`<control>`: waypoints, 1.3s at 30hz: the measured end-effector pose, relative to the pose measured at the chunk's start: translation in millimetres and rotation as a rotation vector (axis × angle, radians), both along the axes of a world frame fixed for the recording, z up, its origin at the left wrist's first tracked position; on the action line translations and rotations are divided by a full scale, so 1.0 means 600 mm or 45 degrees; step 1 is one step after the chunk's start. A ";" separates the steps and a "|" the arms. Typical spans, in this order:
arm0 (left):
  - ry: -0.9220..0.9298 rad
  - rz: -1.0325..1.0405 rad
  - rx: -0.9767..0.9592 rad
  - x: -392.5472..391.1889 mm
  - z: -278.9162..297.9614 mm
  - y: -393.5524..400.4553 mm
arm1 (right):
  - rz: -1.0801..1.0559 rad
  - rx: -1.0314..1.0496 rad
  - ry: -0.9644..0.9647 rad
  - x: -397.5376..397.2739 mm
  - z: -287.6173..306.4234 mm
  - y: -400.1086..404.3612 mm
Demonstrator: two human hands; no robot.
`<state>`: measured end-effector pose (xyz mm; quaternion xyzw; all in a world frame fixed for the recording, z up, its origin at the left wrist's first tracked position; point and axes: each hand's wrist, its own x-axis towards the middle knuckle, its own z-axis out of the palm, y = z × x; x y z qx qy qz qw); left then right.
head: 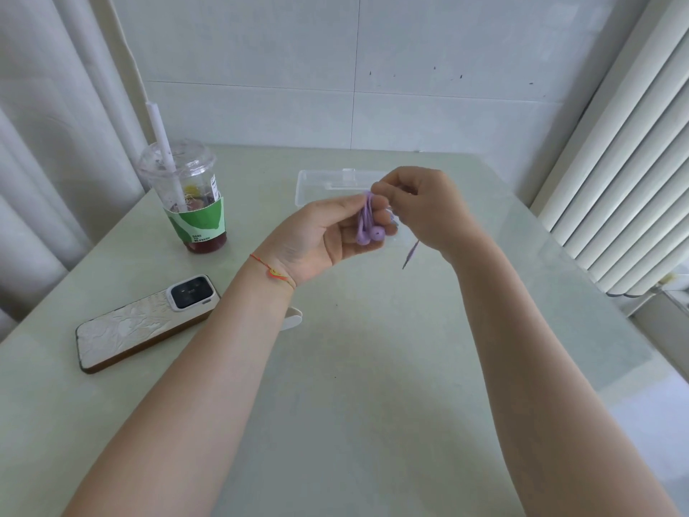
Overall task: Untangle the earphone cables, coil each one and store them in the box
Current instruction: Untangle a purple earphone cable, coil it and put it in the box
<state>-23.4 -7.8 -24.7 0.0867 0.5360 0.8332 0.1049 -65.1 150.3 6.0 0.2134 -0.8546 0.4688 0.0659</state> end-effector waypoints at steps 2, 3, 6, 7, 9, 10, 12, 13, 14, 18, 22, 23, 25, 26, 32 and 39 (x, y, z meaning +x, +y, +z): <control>-0.015 0.041 0.171 0.001 0.003 -0.001 | 0.018 0.040 -0.046 0.001 -0.005 -0.002; -0.027 0.068 0.245 0.001 0.004 -0.002 | 0.038 0.091 -0.068 0.002 -0.008 -0.003; -0.049 0.175 0.375 -0.003 0.005 -0.008 | 0.151 0.252 -0.141 0.011 -0.012 -0.010; -0.049 0.213 0.379 -0.004 0.005 -0.010 | 0.190 0.317 -0.157 0.014 -0.013 -0.013; -0.039 0.287 0.335 -0.008 0.001 -0.014 | 0.242 0.447 -0.170 0.019 -0.012 -0.021; -0.029 0.326 0.277 -0.009 -0.001 -0.014 | 0.257 0.496 -0.166 0.022 -0.011 -0.024; -0.005 0.394 0.115 -0.012 -0.005 -0.015 | 0.262 0.560 -0.134 0.024 -0.009 -0.027; 0.007 0.421 0.039 -0.014 -0.008 -0.015 | 0.245 0.587 -0.100 0.024 -0.008 -0.027; 0.011 0.449 -0.033 -0.015 -0.010 -0.015 | 0.212 0.611 -0.059 0.023 -0.007 -0.027; 0.002 0.538 -0.253 -0.019 -0.016 -0.018 | 0.089 0.612 0.095 0.020 -0.006 -0.024; -0.022 0.529 -0.322 -0.020 -0.015 -0.017 | 0.076 0.540 0.145 0.023 -0.001 -0.024; -0.022 0.518 -0.358 -0.020 -0.015 -0.015 | 0.083 0.507 0.135 0.024 0.001 -0.025; -0.018 0.481 -0.415 -0.019 -0.015 -0.012 | 0.087 0.430 0.116 0.026 0.003 -0.026; -0.026 0.455 -0.428 -0.018 -0.016 -0.011 | 0.084 0.395 0.107 0.026 0.003 -0.027; -0.065 0.301 -0.507 -0.013 -0.007 -0.010 | 0.060 0.313 0.101 0.022 -0.001 -0.024; -0.062 0.093 -0.494 -0.008 -0.007 -0.014 | 0.100 0.394 0.116 0.012 -0.003 -0.016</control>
